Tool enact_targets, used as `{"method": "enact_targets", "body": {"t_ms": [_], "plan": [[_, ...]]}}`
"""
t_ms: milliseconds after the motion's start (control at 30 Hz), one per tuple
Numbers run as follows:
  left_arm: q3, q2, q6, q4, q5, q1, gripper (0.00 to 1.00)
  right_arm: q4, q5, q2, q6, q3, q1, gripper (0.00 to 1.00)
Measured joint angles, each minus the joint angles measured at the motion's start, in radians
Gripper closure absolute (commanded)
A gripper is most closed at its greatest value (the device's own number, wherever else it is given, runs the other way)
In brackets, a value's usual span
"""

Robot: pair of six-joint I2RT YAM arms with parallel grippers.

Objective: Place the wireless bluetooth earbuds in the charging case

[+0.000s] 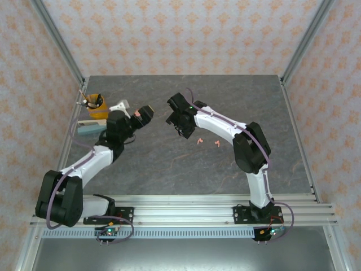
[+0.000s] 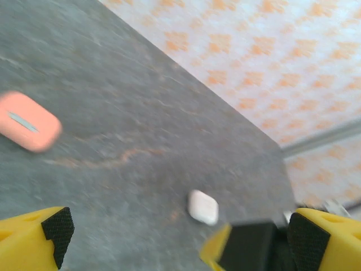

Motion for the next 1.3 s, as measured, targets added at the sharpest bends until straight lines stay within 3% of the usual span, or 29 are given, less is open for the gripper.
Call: {"method": "enact_targets", "body": {"t_ms": [533, 933, 1133, 1300], "plan": [[0.671, 0.526, 0.225, -0.561, -0.142, 0.028, 0.0, 0.024, 0.003, -0.029, -0.142, -0.034, 0.0, 0.2], [1.158, 0.915, 0.327, -0.867, -0.189, 0.027, 0.0, 0.069, -0.018, -0.139, -0.219, -0.12, 0.0, 0.2], [1.323, 1.022, 0.357, -0.975, -0.192, 0.012, 0.0, 0.104, -0.025, -0.176, -0.223, -0.19, 0.0, 0.2], [1.342, 1.044, 0.36, -1.025, -0.192, 0.0, 0.0, 0.116, -0.024, -0.207, -0.223, -0.238, 0.0, 0.2]]}}
